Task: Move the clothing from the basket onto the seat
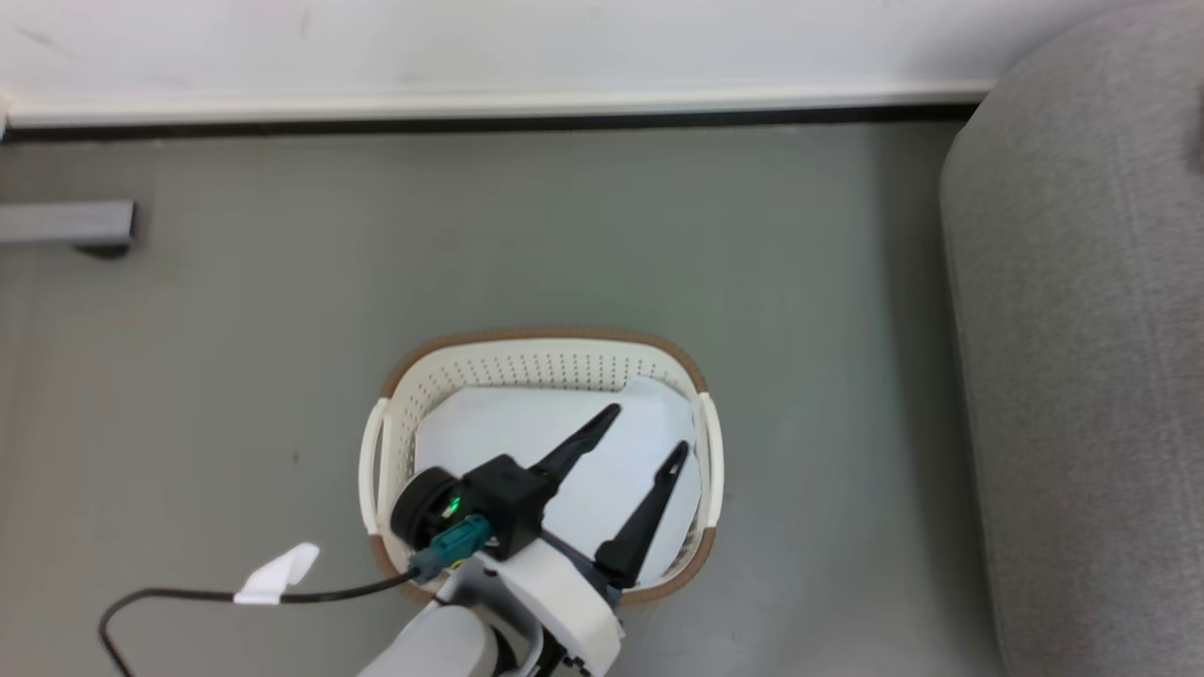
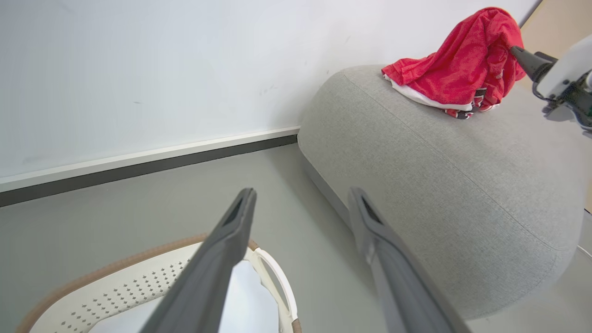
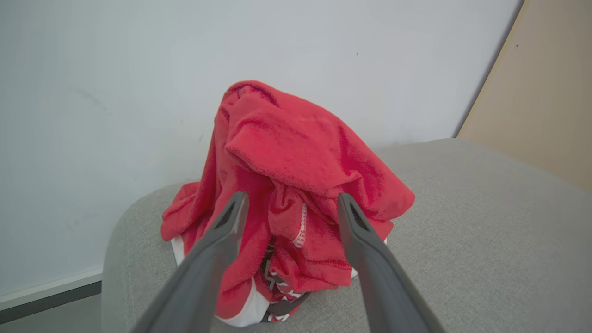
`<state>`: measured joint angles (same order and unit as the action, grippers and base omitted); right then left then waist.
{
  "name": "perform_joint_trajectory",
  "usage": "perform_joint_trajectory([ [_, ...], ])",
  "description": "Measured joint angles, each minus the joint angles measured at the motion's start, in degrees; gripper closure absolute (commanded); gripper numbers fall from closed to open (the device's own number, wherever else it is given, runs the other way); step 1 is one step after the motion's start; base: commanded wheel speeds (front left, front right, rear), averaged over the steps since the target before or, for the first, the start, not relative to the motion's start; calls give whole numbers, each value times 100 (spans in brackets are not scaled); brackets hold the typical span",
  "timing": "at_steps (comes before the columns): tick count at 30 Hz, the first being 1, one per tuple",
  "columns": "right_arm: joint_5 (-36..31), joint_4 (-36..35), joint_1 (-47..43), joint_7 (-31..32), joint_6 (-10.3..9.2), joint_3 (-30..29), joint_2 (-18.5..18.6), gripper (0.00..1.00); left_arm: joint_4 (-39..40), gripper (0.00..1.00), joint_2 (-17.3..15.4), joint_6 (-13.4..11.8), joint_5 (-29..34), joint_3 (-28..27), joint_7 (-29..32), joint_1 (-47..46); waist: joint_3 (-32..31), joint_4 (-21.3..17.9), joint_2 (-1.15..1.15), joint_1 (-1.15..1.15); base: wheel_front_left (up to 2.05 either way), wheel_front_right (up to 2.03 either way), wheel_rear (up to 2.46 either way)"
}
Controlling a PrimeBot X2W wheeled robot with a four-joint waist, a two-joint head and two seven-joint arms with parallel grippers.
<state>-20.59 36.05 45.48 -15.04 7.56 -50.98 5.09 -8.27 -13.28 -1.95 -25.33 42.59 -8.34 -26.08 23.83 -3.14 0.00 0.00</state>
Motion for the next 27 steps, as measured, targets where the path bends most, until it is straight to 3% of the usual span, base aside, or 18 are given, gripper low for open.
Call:
perform_joint_trajectory([
  [8,1352,-1146,-1436,-2,0,1163,-210,0,-348,0,-40,-421,-191,-452,-378,389,-699,-156,0,1,0,0,0],
  [14,2245,-1566,-2579,-13,0,2274,-215,0,-602,0,-138,-791,-323,-881,-598,933,-1324,-178,0,2,0,0,0],
  [18,2504,-1878,-3365,-13,0,2976,-223,0,-638,0,-193,-975,-377,-1247,-658,1382,-1751,-112,0,2,0,0,0],
  [23,2738,-2169,-4086,-13,0,3713,-229,0,-332,0,-187,-1100,-204,-1946,-679,1926,-2169,67,1,2,0,0,0],
  [27,2775,-2288,-4409,-13,0,4039,-226,0,-197,0,-92,-943,100,-2448,-679,2358,-2356,247,1,2,0,0,0],
])
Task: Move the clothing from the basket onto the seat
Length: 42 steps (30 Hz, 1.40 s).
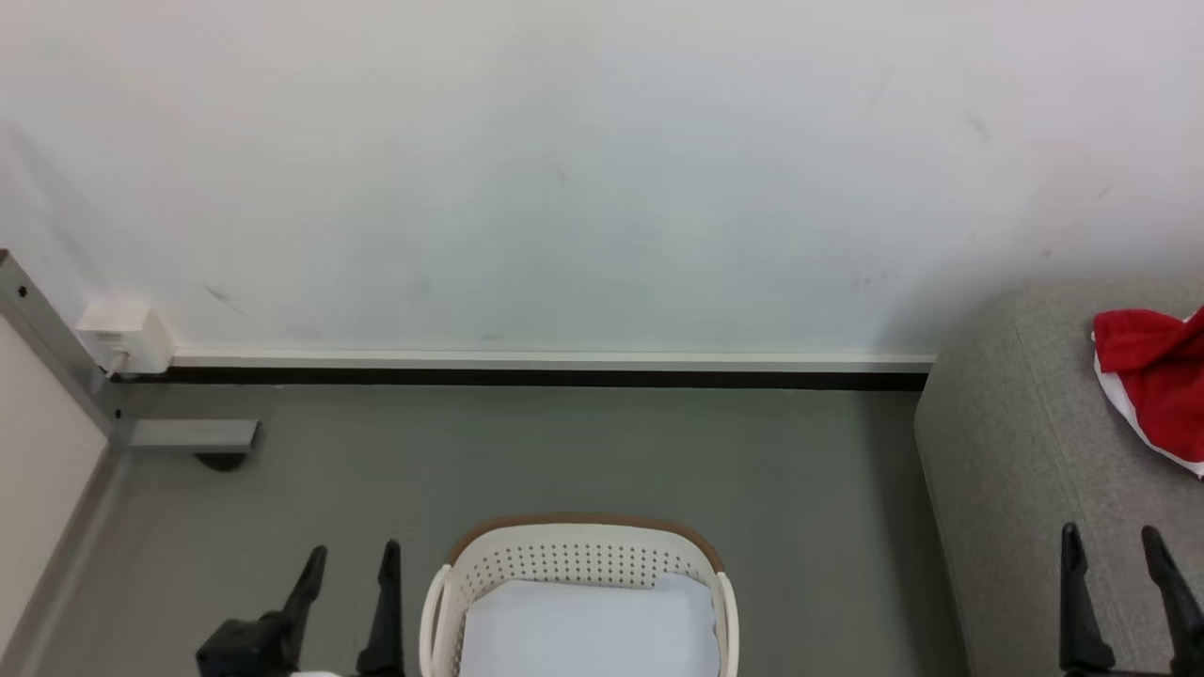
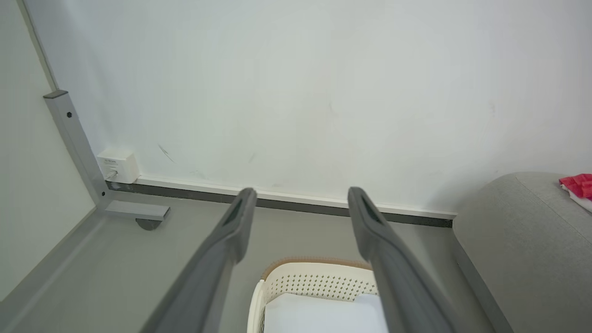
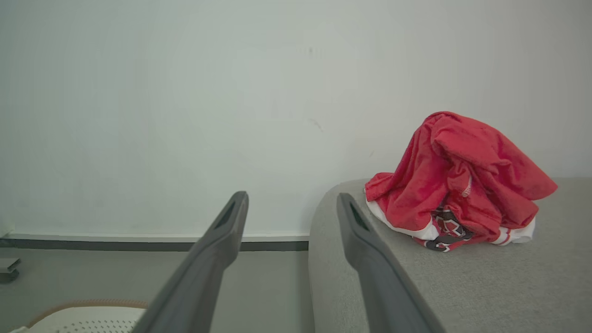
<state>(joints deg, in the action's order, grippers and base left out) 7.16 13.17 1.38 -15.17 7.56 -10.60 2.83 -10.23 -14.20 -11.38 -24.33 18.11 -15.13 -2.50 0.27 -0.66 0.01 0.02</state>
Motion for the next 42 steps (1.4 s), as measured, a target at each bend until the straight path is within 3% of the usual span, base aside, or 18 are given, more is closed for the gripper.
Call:
perform_joint_trajectory([
  [15,15,-2,-634,0,0,501,-1,0,-325,0,600,1304,973,-1349,0,541,-236,34,0,-1,0,0,0],
  [27,100,81,-617,0,0,582,-1,0,-472,0,879,1673,1380,-1795,0,509,-242,-49,-1,-2,0,0,0],
  [28,100,108,-622,-1,0,584,-3,100,-492,100,895,1673,1380,-1789,0,517,-242,-50,-1,-2,0,0,0],
  [33,171,337,-653,57,2,593,-92,100,-731,100,994,1672,1301,-1767,54,602,-240,-50,-1,-2,0,0,0],
  [42,1145,346,-616,311,2,568,-91,100,-744,100,999,1690,377,-1860,322,556,-223,-43,-1,-2,0,0,0],
])
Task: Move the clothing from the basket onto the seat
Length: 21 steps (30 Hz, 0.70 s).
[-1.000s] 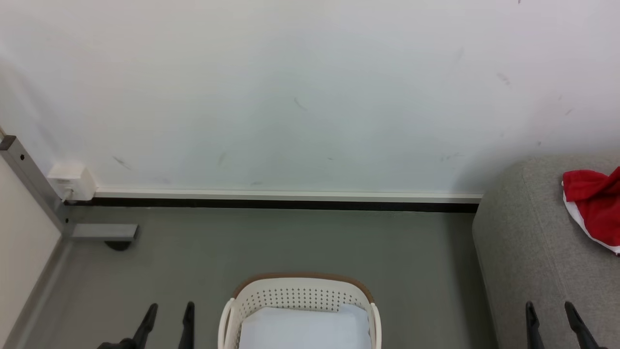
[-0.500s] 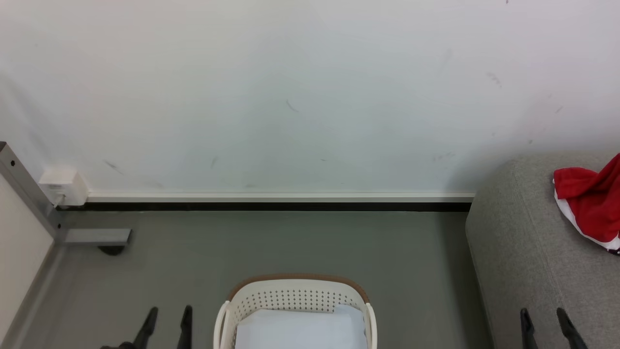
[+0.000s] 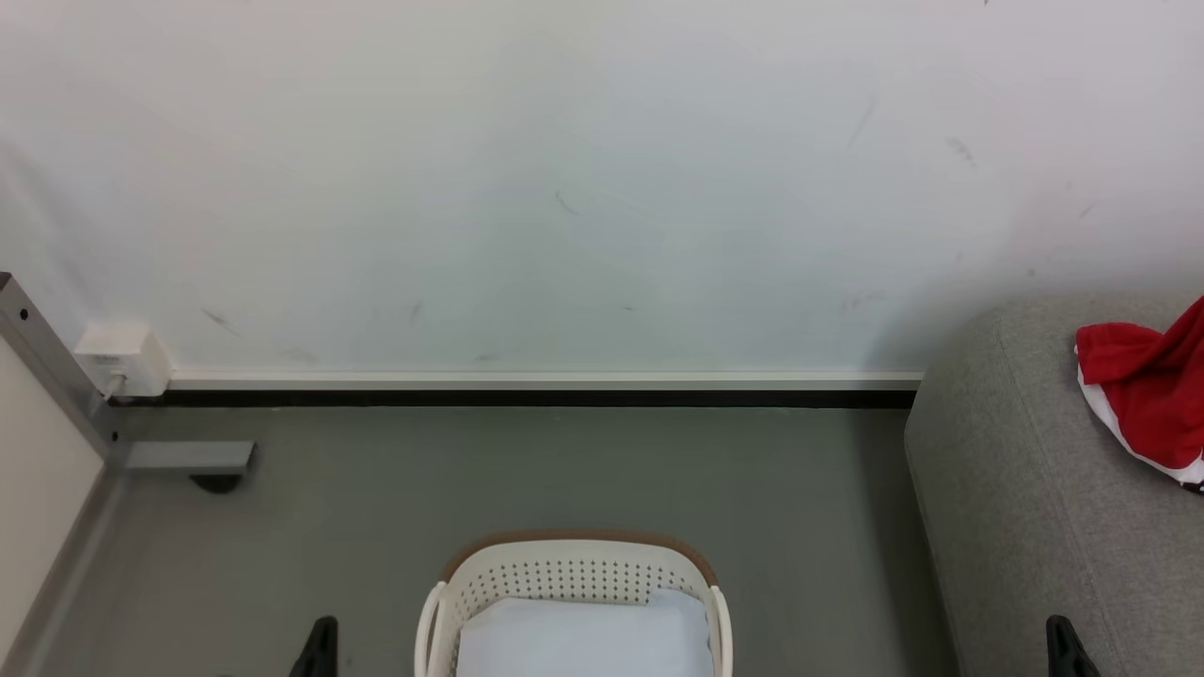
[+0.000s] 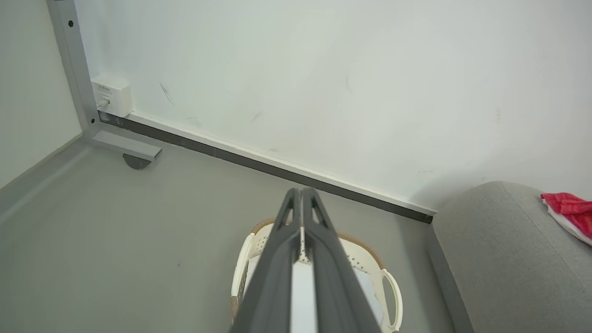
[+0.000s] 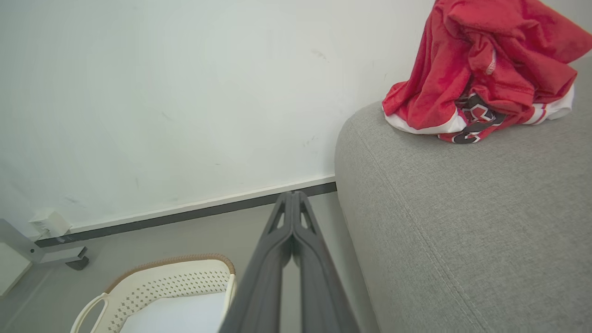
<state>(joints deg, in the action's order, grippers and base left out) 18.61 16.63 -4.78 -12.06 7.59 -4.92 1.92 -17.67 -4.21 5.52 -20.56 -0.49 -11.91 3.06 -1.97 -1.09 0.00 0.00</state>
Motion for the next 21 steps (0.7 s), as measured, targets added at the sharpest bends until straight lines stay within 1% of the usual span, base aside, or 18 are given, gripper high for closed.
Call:
perform_joint_trajectory([
  [9,946,-36,123,220,-1,-7,2,100,67,100,18,9,-935,-65,208,-92,17,9,0,0,0,0,0],
  [21,2029,-78,253,499,-1,-34,8,100,121,100,40,49,-1992,-138,487,-215,39,21,0,0,0,0,0],
])
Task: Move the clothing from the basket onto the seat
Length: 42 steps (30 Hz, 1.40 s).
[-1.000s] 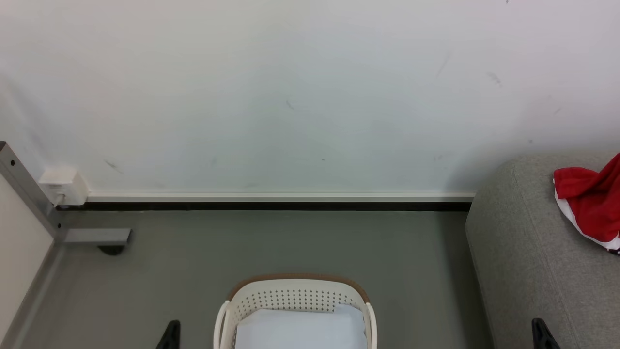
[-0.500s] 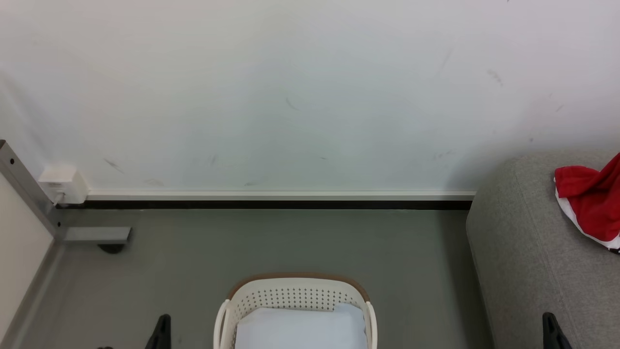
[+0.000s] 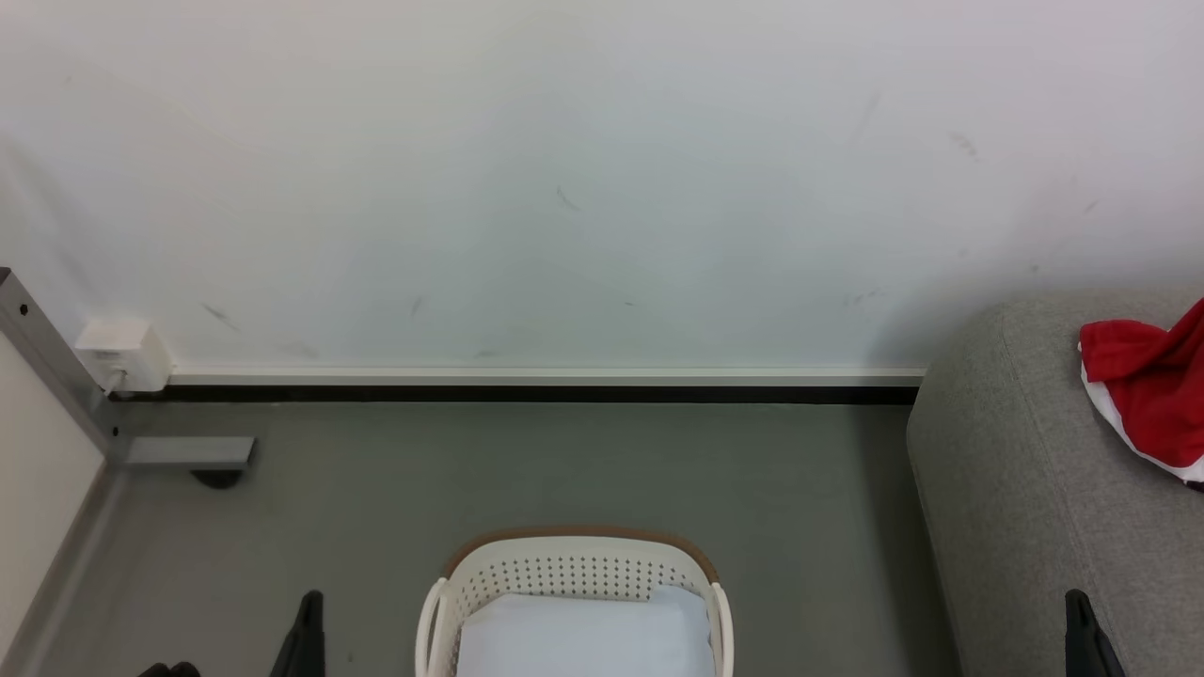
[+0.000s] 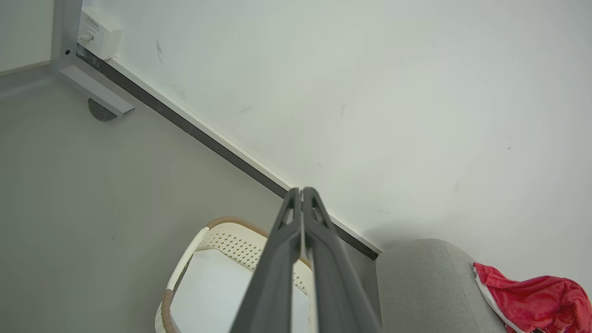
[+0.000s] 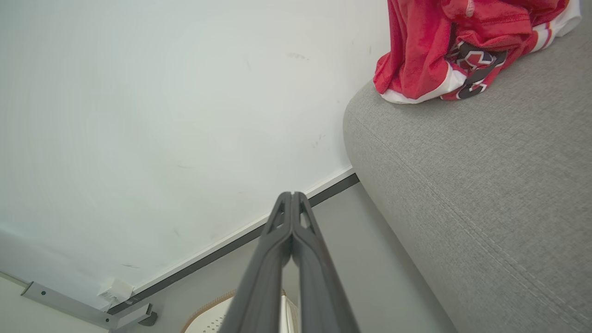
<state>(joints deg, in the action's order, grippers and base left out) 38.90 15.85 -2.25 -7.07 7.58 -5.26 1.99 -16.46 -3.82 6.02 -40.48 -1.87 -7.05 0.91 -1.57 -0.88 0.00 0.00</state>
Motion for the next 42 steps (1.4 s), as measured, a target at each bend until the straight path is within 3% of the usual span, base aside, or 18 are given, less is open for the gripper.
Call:
perform_joint_trajectory([
  [42,2902,-97,452,730,0,-64,23,100,127,100,66,60,-2818,-257,732,-385,77,39,0,0,0,0,0],
])
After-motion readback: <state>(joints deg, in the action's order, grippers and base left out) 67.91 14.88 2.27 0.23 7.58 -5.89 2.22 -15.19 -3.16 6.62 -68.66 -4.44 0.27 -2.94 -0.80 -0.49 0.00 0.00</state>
